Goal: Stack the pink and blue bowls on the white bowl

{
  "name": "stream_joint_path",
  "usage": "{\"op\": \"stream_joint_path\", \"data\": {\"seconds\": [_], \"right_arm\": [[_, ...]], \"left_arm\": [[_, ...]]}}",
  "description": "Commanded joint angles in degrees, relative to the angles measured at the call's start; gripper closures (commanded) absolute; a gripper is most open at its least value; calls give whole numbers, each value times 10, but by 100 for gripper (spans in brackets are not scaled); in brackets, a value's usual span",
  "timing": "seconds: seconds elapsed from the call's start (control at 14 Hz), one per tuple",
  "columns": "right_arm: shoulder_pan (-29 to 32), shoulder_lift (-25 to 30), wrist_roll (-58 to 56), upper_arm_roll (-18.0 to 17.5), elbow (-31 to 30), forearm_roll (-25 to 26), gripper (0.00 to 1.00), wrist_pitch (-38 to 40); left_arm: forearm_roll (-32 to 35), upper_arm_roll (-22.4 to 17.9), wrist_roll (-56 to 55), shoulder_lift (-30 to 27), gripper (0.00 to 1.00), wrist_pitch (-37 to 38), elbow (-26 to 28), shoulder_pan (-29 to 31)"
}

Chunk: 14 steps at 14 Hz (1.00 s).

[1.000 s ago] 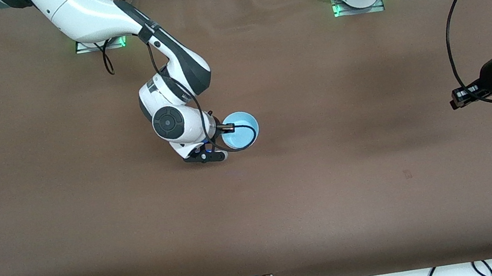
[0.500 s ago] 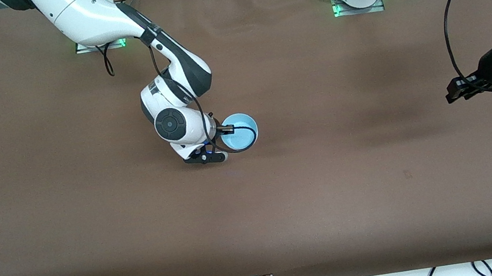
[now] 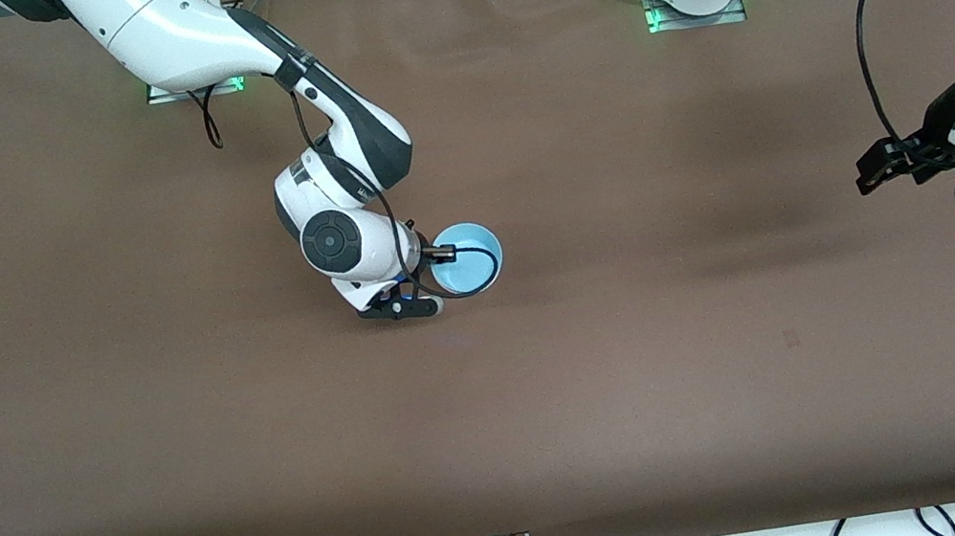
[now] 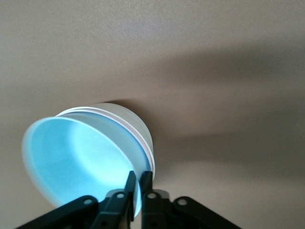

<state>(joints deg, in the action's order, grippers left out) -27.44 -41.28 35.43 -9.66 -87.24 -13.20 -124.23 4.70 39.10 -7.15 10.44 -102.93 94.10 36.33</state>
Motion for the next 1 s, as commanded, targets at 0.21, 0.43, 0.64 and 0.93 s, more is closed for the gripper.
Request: {"op": "stream_joint_path", "data": {"seconds": [0.21,0.43,0.64,0.93], "right_arm": [[5,15,3,6,22,7,0,24],[27,16,-13,8,61,29,0,83],[66,34,-79,8,68,72,0,131],[120,72,-204,11,69,123,0,208]], "left_arm": [[-18,4,43,-74,2,33,19,16],[-26,5,43,-90,0,54,16,14],[-29,5,36,-78,0,52,11,9],[-38,5,32,-56,0,52,-8,-12]]}}
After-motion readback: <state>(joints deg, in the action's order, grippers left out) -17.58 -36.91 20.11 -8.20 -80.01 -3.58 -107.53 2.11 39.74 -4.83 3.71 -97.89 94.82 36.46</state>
